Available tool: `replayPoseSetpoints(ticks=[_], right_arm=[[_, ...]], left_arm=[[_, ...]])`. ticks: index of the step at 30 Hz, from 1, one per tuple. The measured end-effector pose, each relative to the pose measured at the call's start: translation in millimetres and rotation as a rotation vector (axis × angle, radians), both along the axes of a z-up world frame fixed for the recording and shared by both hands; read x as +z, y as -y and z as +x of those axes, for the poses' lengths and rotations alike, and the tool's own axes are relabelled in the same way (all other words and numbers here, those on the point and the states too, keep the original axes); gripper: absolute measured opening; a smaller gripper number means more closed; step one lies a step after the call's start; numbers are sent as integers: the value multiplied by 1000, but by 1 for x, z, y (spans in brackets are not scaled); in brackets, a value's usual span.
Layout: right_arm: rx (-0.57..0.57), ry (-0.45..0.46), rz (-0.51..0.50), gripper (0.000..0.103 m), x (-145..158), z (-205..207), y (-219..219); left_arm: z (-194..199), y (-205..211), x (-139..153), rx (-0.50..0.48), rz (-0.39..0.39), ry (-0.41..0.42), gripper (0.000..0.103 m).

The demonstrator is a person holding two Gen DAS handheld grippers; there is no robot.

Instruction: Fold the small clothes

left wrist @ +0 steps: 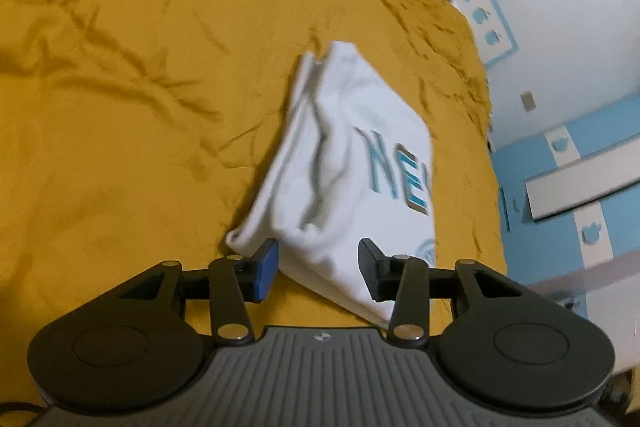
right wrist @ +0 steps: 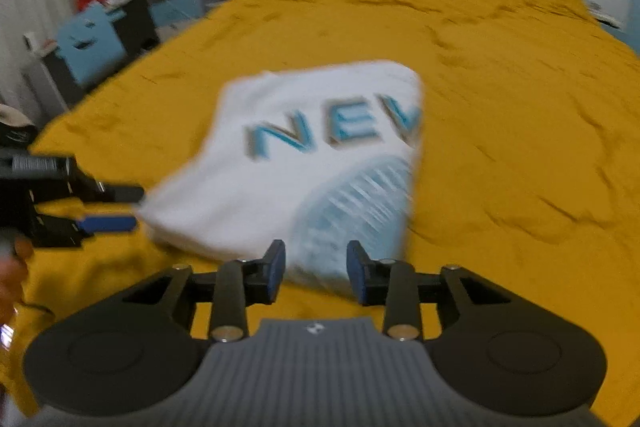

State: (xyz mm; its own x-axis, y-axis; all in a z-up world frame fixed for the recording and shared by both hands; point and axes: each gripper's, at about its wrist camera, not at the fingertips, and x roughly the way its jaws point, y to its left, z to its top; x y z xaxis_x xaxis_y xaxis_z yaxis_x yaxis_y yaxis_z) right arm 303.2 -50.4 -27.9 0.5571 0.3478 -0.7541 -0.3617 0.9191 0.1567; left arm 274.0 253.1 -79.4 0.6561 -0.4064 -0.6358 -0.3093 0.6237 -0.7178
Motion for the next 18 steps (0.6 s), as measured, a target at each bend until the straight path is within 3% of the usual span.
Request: replayPoseSetpoints(ticks=[2,5,6,9,12,15,18], right_arm=[[-11,5,-50,36,-14,-9,11],[-12,1,-113,36,-34,-12,22],[-18,-8,-110,35,-39,-11,24],[-29,-5,-80,34,-47,-4,27],[-33,-2,-89,23,-56,6,22],[-64,-15,-41,0,-58,17,26],[-81,14,-3,0,-45,14,32]], left_arm=[[2,-1,-7,27,-24,8,46],[6,3,-7,30,-7,29,31],[7,5,-5,28,18,42,22],[6,10,5,19,66,92,15],[5,16,17,-7,110,122,12],[4,23,30,-35,202,128,11],[3,25,33,-52,263,111,11]])
